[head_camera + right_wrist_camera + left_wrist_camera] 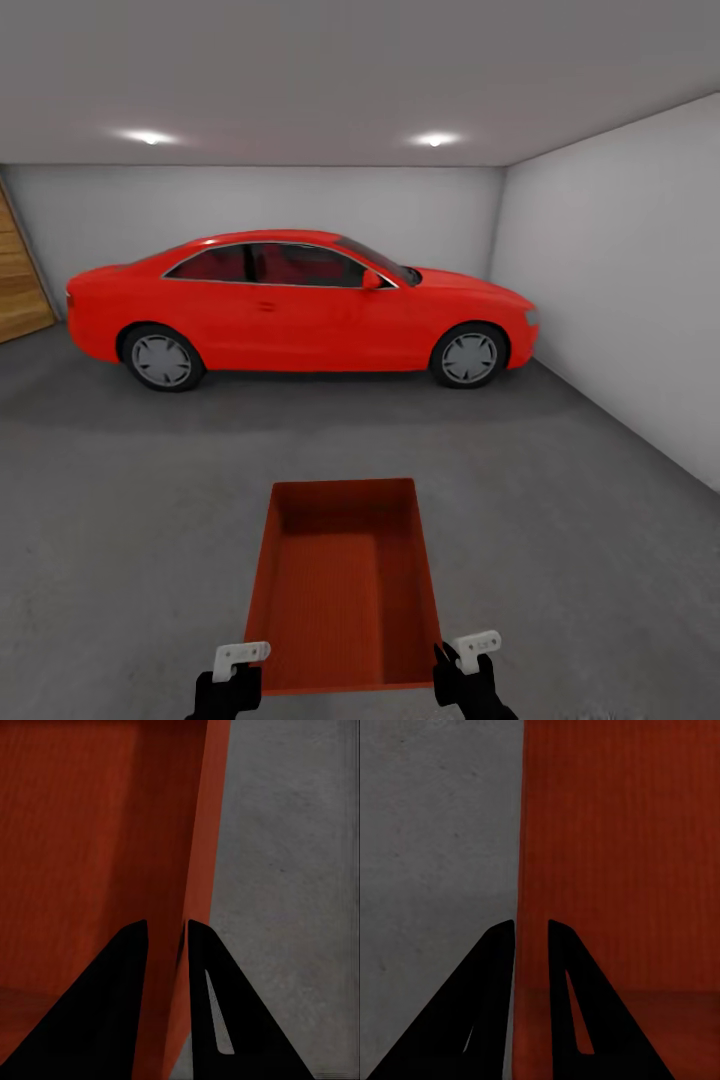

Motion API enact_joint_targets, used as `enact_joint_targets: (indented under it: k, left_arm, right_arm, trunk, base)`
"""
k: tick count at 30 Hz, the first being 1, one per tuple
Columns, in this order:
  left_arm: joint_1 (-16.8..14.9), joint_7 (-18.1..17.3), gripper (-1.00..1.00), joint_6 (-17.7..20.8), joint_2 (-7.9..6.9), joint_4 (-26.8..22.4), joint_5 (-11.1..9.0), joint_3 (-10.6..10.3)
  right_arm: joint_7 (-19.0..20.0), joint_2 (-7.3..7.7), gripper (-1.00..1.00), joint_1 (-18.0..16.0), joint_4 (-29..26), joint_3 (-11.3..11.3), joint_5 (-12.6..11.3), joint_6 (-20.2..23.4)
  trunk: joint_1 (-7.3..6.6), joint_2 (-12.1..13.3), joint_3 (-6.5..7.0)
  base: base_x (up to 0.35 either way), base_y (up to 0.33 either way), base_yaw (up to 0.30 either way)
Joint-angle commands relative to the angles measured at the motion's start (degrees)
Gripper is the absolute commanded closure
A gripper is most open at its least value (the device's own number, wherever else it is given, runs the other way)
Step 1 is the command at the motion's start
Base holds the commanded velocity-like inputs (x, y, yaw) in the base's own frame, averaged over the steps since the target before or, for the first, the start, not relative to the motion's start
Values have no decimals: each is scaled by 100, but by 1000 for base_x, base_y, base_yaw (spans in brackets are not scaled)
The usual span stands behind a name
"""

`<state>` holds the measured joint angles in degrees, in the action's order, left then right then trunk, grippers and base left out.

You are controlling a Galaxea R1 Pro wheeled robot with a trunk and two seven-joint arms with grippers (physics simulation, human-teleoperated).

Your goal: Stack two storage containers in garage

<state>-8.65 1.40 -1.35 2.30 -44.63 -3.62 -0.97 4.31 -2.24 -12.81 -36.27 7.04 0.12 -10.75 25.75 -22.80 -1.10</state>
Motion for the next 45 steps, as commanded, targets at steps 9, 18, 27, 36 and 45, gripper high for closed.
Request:
enact_joint_targets:
  k: [9, 18, 27, 36, 45]
  left_arm:
    - [-5, 27, 100, -14, 152, -11, -19, -140]
    - [-5, 24, 100, -14, 148, -10, -21, -140]
    - [-5, 23, 100, -14, 149, -20, -25, -140]
    - [-5, 27, 100, -14, 139, -20, -25, -140]
    - [-5, 27, 100, -14, 139, -20, -25, -140]
  right_arm:
    - [26, -4, 100, -3, 23, 447, -28, -15]
    - [26, -4, 100, -3, 23, 447, -29, -7]
    - [26, -4, 100, -3, 23, 447, -29, -6]
    - [26, -4, 100, -3, 23, 447, -29, -6]
    - [26, -4, 100, -3, 23, 447, -29, -6]
  trunk:
    - [3, -12, -11]
    - [3, -12, -11]
    - [3, -12, -11]
    - [3, -12, -11]
    - [3, -12, -11]
  base:
    - [0, 0, -280]
    - [0, 0, -280]
    - [0, 0, -280]
    - [0, 0, -280]
    - [0, 0, -280]
